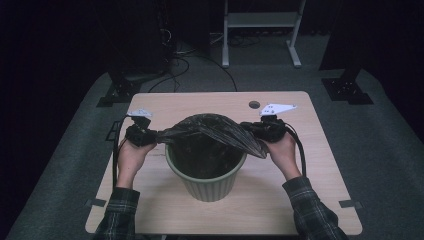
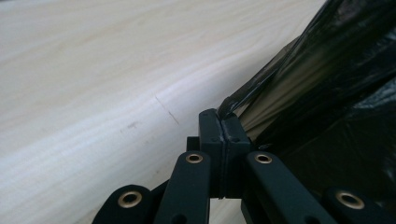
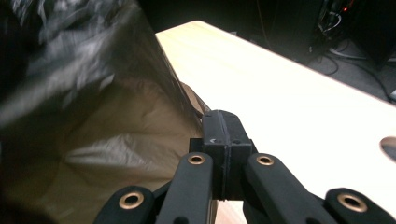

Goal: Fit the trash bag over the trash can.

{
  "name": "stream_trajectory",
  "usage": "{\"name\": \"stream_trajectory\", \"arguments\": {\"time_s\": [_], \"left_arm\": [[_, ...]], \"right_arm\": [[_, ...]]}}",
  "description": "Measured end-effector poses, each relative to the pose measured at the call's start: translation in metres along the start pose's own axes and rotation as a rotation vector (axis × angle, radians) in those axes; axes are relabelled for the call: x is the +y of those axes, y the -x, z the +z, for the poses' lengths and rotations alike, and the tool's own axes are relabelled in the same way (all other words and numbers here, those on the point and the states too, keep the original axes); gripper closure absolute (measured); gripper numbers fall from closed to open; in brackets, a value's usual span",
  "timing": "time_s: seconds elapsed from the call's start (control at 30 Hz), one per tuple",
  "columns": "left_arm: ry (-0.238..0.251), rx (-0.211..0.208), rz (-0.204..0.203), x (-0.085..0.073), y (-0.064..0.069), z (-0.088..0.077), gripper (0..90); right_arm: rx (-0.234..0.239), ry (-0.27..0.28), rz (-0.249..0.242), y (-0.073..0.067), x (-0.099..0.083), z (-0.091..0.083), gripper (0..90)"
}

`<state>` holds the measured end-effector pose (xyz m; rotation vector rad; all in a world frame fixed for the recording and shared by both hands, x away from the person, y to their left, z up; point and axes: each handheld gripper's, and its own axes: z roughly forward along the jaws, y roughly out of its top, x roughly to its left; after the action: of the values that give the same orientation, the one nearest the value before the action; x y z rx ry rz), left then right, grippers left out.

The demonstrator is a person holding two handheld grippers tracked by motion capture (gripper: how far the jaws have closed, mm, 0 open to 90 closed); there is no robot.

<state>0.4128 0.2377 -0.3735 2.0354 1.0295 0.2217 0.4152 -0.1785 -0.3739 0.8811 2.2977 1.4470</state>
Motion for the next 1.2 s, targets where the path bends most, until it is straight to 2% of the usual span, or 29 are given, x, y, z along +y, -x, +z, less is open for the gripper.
{"name": "stream_trajectory", "arguments": {"time_s": [0.1,0.3,0.47,0.5,0.57,0.67,0.73,0.87,0.9,1.0,1.03,1.2], "left_arm": [[-0.026,0.008,0.004,-0.008,0.001,0.006,89.7],[-0.043,-0.007,-0.012,-0.020,-0.001,0.015,89.7],[-0.045,-0.018,-0.016,-0.022,-0.002,0.020,89.7],[-0.039,-0.020,-0.014,-0.021,-0.002,0.019,89.7],[-0.031,-0.015,-0.009,-0.019,-0.002,0.016,89.7],[-0.017,-0.015,-0.007,-0.016,-0.001,0.011,89.7],[-0.013,-0.013,-0.003,-0.014,0.000,0.009,89.6],[-0.007,-0.011,-0.001,-0.013,0.000,0.005,89.7],[-0.005,-0.012,-0.002,-0.013,0.000,0.005,89.6],[-0.003,-0.011,-0.004,-0.013,0.000,0.004,89.7],[-0.003,-0.011,-0.004,-0.013,0.000,0.004,89.7],[-0.004,-0.011,0.000,-0.012,0.001,0.003,89.7]], "right_arm": [[0.010,-0.018,0.004,-0.002,-0.009,0.003,90.0],[0.020,-0.047,0.014,-0.003,-0.027,0.009,90.0],[0.023,-0.066,0.023,-0.002,-0.037,0.013,90.0],[0.023,-0.065,0.021,-0.002,-0.037,0.013,90.0],[0.012,-0.043,0.013,-0.002,-0.032,0.007,78.7],[0.004,0.014,0.029,0.003,-0.016,-0.012,72.8],[0.002,0.051,0.019,0.004,-0.001,-0.030,71.3],[0.047,0.099,0.011,0.001,0.024,-0.057,64.4],[0.070,0.115,0.003,-0.004,0.034,-0.067,62.7],[0.141,0.146,-0.002,-0.015,0.046,-0.078,57.2],[0.179,0.156,-0.010,-0.022,0.050,-0.081,55.6],[0.262,0.147,-0.064,-0.053,0.057,-0.076,49.9]]}}
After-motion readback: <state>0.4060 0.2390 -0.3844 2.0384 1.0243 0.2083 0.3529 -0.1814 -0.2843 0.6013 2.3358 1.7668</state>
